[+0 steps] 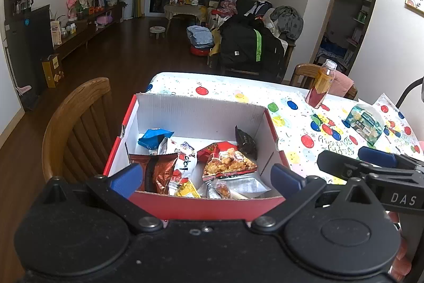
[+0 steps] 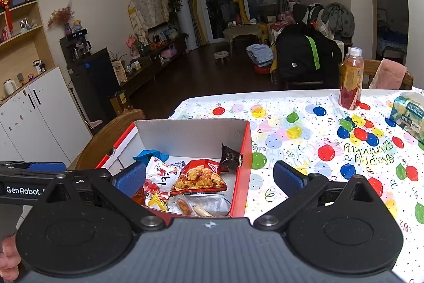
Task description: Organize snacks
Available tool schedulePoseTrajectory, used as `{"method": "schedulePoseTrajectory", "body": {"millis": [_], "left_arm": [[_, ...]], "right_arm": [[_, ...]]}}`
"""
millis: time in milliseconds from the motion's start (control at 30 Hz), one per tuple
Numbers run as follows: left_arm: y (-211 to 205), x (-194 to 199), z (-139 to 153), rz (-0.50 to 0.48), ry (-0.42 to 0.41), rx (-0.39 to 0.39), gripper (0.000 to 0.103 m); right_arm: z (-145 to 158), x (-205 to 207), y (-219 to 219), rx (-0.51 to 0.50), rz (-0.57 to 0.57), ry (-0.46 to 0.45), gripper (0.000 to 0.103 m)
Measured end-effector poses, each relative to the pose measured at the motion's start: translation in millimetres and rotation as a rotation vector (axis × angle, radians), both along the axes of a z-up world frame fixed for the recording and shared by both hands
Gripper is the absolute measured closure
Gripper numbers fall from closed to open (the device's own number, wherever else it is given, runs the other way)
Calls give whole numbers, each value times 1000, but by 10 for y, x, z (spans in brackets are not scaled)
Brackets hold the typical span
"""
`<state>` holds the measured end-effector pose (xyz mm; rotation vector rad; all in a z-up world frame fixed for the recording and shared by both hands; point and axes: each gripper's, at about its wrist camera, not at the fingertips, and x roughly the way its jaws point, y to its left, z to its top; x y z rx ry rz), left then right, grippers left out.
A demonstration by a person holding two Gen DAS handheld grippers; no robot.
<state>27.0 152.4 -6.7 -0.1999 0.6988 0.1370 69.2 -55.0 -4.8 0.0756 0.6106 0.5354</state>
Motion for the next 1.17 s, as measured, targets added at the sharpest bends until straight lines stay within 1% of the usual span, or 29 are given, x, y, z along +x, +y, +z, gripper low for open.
{"method": "schedulePoseTrajectory", "body": {"millis": [933,1167], "left_arm": [[-65,-20,2,5,7,2,0],[-173,1,-7,2,14,2,0]], "right_arm": [[-2,-30,-38,-12,0,1,0],[-1,-15,-170,-13,-3,8,0]]}}
